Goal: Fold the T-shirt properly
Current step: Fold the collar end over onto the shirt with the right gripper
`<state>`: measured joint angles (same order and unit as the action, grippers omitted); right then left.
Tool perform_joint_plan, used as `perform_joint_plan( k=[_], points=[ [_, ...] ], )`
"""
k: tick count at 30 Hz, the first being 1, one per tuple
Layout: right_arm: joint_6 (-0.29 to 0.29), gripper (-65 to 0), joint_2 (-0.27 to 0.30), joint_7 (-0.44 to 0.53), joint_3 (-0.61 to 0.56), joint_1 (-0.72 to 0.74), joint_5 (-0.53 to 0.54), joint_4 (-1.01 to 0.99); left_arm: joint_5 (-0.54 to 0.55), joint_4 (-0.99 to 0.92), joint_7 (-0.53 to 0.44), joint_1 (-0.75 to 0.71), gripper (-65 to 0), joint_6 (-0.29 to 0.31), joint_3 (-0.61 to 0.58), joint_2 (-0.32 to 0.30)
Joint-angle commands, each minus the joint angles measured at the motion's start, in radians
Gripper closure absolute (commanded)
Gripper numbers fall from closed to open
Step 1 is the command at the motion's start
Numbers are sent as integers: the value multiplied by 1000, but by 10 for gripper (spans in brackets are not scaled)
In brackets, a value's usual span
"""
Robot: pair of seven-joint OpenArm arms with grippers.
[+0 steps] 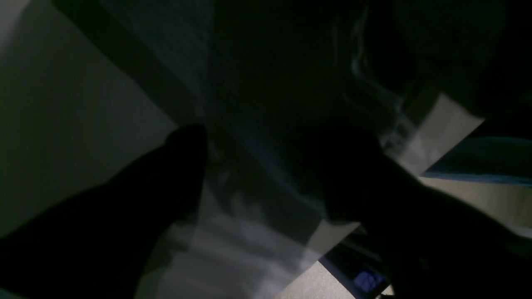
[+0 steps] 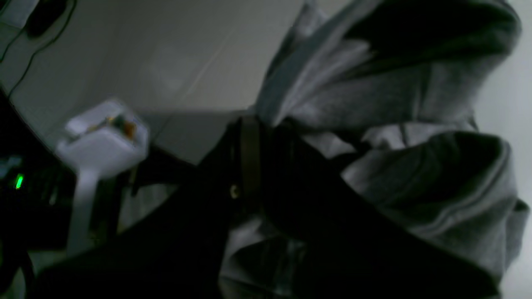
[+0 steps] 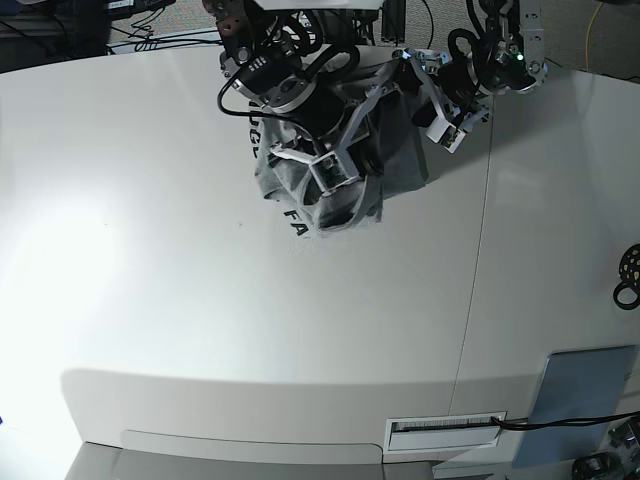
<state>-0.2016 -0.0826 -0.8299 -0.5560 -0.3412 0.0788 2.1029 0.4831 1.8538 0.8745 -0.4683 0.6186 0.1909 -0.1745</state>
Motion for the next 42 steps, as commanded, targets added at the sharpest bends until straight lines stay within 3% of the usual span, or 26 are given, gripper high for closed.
perform_joint_plan(
  k=[1,5,13,18,21,25,28,31,37,42],
  points=[
    [-24,0,-8,30,-19,8,19,7,18,15,-19,0,-425,3,1,-3],
    [-77,0,-1,28,-45,23,55,-32,18,15,-19,0,-425,3,1,-3],
    [-82,0,-1,38,-46,37,63,-56,18,15,-19,0,-425,3,1,-3],
    [-236,-199,-1,38,-46,37,126,-56,18,15,-19,0,-425,3,1,-4],
    [-305,-219,-1,38,-46,37,173,-50,18,15,-19,0,-425,3,2,-4],
    [-303,-219,0,26,-44,37,174,26,17,15,-19,0,-425,3,6,-6],
    [-266,-219,0,-31,-44,37,122,125,18,15,-19,0,-425,3,26,-6],
    [-179,-219,14,-52,-44,37,2,205,19,16,-19,0,-425,4,66,-6],
    [-12,-219,95,-63,-44,36,-279,229,19,66,-18,0,-425,8,177,-6],
    [109,-219,162,-93,-44,36,-435,229,18,112,-19,0,-425,-5,244,-6]
  ],
)
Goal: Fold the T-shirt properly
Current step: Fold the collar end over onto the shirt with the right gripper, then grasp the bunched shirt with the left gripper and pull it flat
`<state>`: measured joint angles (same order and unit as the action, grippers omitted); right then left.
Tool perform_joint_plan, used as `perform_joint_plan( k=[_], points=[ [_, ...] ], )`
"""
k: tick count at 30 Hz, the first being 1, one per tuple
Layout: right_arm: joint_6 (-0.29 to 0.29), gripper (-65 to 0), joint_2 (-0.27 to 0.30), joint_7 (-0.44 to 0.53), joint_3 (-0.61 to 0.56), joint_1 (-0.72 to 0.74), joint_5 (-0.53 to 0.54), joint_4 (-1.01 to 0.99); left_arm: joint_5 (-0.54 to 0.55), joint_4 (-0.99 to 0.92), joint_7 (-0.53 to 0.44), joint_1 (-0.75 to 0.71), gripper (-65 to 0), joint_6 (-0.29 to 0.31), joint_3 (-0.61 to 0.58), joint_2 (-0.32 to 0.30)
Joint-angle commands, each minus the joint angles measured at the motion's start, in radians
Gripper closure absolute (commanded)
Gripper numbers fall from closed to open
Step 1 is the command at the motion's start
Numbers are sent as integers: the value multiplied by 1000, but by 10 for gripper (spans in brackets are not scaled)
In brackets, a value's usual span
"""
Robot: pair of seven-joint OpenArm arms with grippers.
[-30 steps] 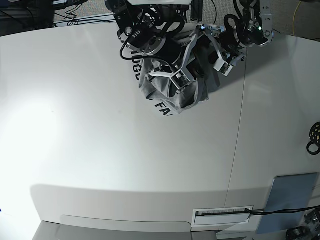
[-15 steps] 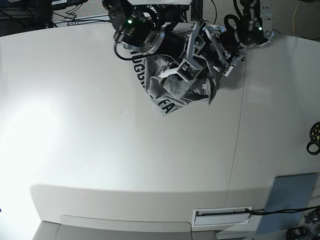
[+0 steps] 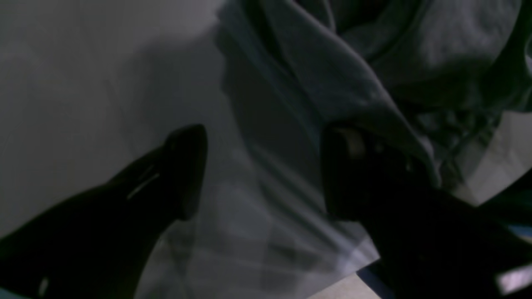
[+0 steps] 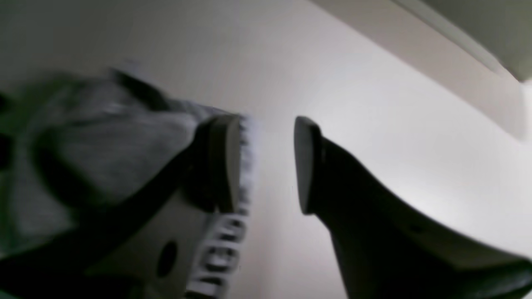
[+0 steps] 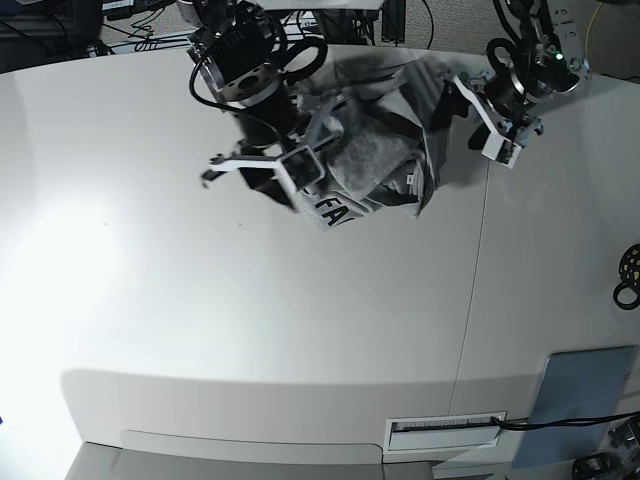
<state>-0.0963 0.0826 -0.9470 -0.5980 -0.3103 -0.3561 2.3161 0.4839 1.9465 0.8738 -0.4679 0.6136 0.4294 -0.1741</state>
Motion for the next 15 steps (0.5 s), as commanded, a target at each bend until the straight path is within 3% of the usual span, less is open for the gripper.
perform_joint_plan(
  k=[1,5,10,15],
  points=[
    [23,-219,10,16,-2,5,-26,16,18,21,-18,0,-425,-21,15,-6],
    [102,-219,60,8,24,-16,-98,13,50,36,-18,0,-425,-41,35,-6],
    [105,-219,85,8,225,-70,-38,12,168,122,-18,0,-424,-10,23,-6],
    [79,-219,114,7,469,-113,90,12,174,212,-18,12,-403,-11,-75,-6]
  ],
)
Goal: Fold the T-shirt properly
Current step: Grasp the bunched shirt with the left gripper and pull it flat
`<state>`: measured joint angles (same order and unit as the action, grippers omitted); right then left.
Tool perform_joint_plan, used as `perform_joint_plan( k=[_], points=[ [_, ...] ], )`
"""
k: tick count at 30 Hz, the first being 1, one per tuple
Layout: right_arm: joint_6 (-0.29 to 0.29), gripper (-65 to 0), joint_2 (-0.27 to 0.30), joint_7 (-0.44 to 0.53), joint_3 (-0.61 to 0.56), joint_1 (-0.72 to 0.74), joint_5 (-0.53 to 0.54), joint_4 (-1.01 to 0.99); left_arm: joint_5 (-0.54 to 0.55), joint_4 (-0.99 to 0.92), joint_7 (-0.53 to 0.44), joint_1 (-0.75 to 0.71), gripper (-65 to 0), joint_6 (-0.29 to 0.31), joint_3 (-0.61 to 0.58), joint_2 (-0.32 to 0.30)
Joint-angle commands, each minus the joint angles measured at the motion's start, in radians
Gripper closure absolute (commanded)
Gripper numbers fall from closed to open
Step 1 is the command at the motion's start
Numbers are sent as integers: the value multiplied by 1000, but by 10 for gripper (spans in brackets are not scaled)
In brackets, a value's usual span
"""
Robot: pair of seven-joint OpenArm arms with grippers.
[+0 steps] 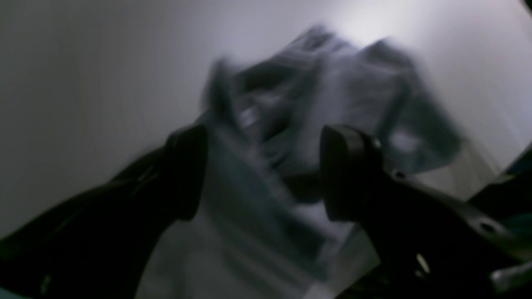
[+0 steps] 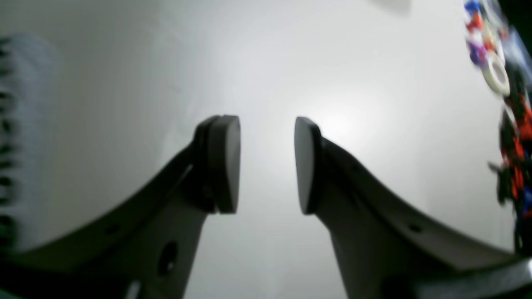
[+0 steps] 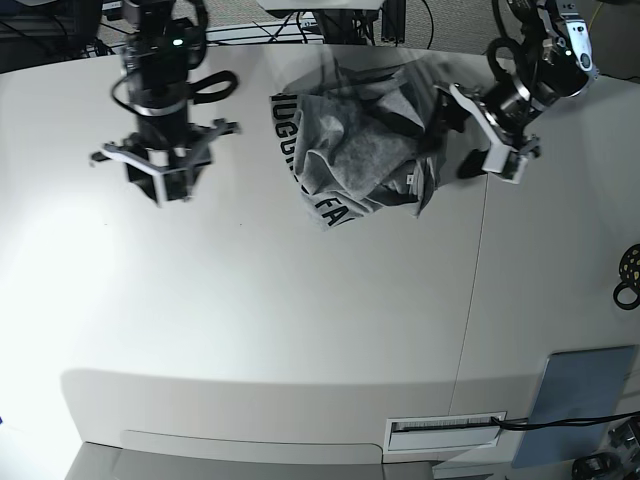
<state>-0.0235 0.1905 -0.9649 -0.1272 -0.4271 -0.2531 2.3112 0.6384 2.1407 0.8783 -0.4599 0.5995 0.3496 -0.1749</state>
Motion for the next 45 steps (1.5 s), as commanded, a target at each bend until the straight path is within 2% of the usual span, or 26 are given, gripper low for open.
perform_joint_plan(
  k=[1,2,5,8,12,14,17,22,30,32,36,38,42,45],
  points=[
    [-4,-219,10,25,37,-6,10,17,20,23,-22,13,-403,-1,-29,-5],
    [-13,-219,8,24,74,-17,26,17,18,24,-22,24,-403,-8,-65,-5],
    [-38,-219,9,19,161,-50,68,17,-25,24,-22,72,-403,-77,-191,-5],
    [-40,-219,9,18,220,-83,79,17,-76,24,-22,133,-404,-143,-312,-5],
    [-40,-219,9,12,256,-117,78,17,-150,23,-28,193,-404,-193,-453,-5],
    [-40,-219,9,10,259,-127,77,17,-213,20,-48,207,-404,-210,-519,1],
    [-40,-219,9,-9,259,-127,77,17,-337,2,-71,217,-404,-274,-608,21],
    [-40,-219,8,-34,259,-127,77,17,-479,-97,-69,237,-404,-348,-698,36],
    [-40,-219,8,-38,259,-128,77,17,-489,-170,-65,264,-401,-404,-729,36],
    [-40,-219,9,-38,259,-127,77,17,-489,-170,-66,263,-340,-420,-729,36],
    [-40,-219,8,-38,259,-127,77,17,-489,-170,-67,263,-98,-421,-729,36],
    [-40,-219,9,-37,259,-127,77,17,-489,-169,-67,263,-19,-425,-729,36],
    [-40,-219,9,-35,259,-127,77,17,-489,-133,-37,257,-7,-493,-726,30],
    [-40,-219,9,-22,259,-127,77,17,-489,-71,3,255,-7,-499,-726,8]
  ],
)
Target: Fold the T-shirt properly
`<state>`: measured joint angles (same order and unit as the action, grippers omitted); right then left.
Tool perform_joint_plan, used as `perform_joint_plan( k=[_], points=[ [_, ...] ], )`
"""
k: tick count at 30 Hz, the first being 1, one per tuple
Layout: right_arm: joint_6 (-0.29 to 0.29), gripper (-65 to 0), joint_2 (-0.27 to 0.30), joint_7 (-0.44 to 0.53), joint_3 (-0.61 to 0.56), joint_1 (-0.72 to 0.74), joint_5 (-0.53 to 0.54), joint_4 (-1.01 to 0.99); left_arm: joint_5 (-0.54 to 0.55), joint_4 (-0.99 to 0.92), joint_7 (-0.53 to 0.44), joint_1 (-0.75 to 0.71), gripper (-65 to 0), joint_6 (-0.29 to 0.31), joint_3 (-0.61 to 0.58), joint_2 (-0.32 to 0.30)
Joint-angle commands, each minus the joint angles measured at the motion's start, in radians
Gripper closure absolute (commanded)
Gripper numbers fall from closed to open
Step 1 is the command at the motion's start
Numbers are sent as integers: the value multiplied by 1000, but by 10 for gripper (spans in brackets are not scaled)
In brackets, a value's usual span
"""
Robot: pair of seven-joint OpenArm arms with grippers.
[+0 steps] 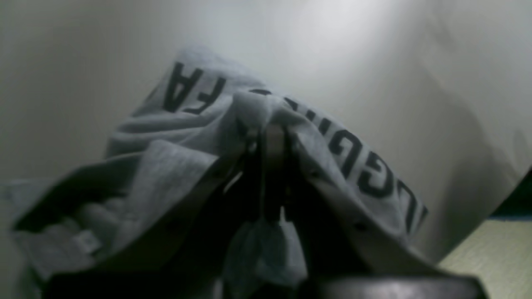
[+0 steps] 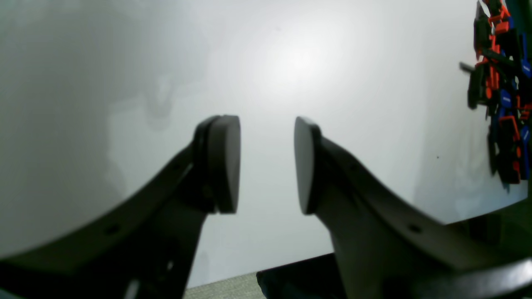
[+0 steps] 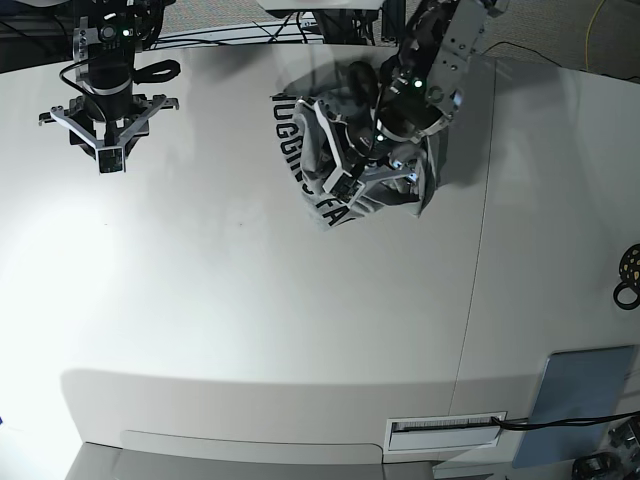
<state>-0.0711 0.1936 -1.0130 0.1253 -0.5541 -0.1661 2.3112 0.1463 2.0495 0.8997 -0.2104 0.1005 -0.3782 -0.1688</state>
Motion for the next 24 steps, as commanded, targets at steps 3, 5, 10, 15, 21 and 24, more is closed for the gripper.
perform_joint_plan(
  k=[3,5,10,15,21,24],
  points=[
    [8,-219,6,30,7,0,-10,17,3,97,-17,-15,-7,-35,2,-43],
    [8,-219,6,34,7,0,-10,17,-4,147,-18,-42,-7,-60,2,-78],
    [8,-219,6,41,7,0,-10,17,-60,244,-19,-149,-7,-60,2,-148],
    [8,-219,6,41,7,0,-9,17,-97,299,-77,-275,-7,-121,2,-217],
    [8,-219,6,40,7,0,-10,17,-147,307,-140,-406,-7,-225,2,-301],
    [8,-219,6,41,7,0,-9,17,-148,307,-141,-454,-11,-244,2,-322]
  ],
)
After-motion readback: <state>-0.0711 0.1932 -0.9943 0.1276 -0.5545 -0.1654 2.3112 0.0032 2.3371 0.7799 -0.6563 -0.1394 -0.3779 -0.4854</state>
